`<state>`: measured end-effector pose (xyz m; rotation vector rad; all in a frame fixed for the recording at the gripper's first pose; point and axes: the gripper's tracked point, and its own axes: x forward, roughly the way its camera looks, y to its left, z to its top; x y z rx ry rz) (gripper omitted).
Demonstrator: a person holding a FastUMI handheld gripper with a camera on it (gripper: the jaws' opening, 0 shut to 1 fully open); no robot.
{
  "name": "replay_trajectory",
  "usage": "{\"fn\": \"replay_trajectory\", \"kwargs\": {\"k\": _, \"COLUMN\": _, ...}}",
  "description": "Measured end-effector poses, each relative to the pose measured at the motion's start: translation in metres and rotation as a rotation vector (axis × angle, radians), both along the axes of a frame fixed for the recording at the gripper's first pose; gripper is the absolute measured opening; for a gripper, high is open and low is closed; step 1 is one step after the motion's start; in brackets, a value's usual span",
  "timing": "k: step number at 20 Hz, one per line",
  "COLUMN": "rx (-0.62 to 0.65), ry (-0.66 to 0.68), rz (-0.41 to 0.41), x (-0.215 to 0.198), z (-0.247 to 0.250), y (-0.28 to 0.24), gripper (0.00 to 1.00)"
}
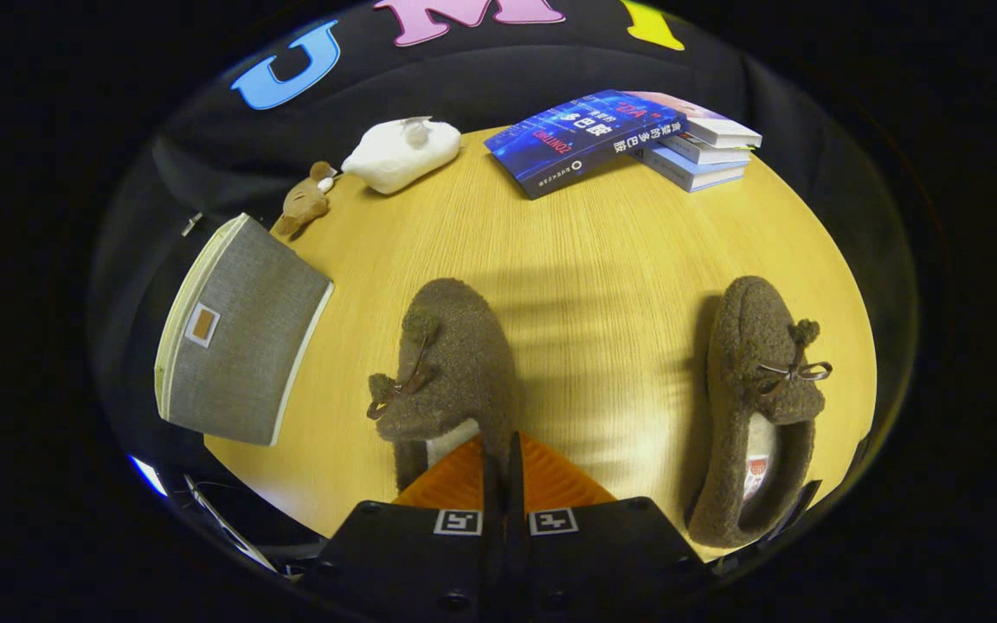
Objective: Open the storage box then place both shoes into the box .Put the left shoe in first, then the right shoe, with the right side of both shoes facing outward in a uniform manner.
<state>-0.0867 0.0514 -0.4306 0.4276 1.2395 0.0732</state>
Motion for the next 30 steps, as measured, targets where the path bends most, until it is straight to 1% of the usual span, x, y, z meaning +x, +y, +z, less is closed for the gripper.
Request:
{"fn": "replay_trajectory", "kwargs": {"k": 3, "rx": 0.011, "ry": -0.008, "rz": -0.059, "x": 0.002, "z": 0.013, "y": 0.008, "gripper": 0.05}}
{"fn": "replay_trajectory", "kwargs": {"k": 6, "rx": 0.035, "ry": -0.046, "rz": -0.109, "x": 0.013, "z": 0.041, "y": 0.017, "gripper": 0.05}}
{"fn": "replay_trajectory", "kwargs": {"k": 10, "rx": 0.064, "ry": -0.109, "rz": -0.119, "x": 0.033, "z": 0.090, "y": 0.036, "gripper": 0.05}}
{"fn": "replay_trajectory", "kwargs": {"k": 14, "rx": 0.109, "ry": -0.185, "rz": -0.115, "x": 0.065, "z": 0.150, "y": 0.067, "gripper": 0.05}}
{"fn": "replay_trajectory", "kwargs": {"k": 17, "rx": 0.162, "ry": -0.220, "rz": -0.123, "x": 0.094, "z": 0.188, "y": 0.099, "gripper": 0.05}}
{"fn": "replay_trajectory", "kwargs": {"k": 19, "rx": 0.197, "ry": -0.232, "rz": -0.132, "x": 0.113, "z": 0.204, "y": 0.124, "gripper": 0.05}}
{"fn": "replay_trajectory", "kwargs": {"k": 23, "rx": 0.214, "ry": -0.233, "rz": -0.124, "x": 0.138, "z": 0.210, "y": 0.172, "gripper": 0.05}}
{"fn": "replay_trajectory", "kwargs": {"k": 26, "rx": 0.251, "ry": -0.192, "rz": -0.131, "x": 0.147, "z": 0.202, "y": 0.217, "gripper": 0.05}}
{"fn": "replay_trajectory", "kwargs": {"k": 28, "rx": 0.248, "ry": -0.161, "rz": -0.125, "x": 0.149, "z": 0.194, "y": 0.238, "gripper": 0.05}}
{"fn": "replay_trajectory", "kwargs": {"k": 30, "rx": 0.253, "ry": -0.125, "rz": -0.125, "x": 0.154, "z": 0.186, "y": 0.273, "gripper": 0.05}}
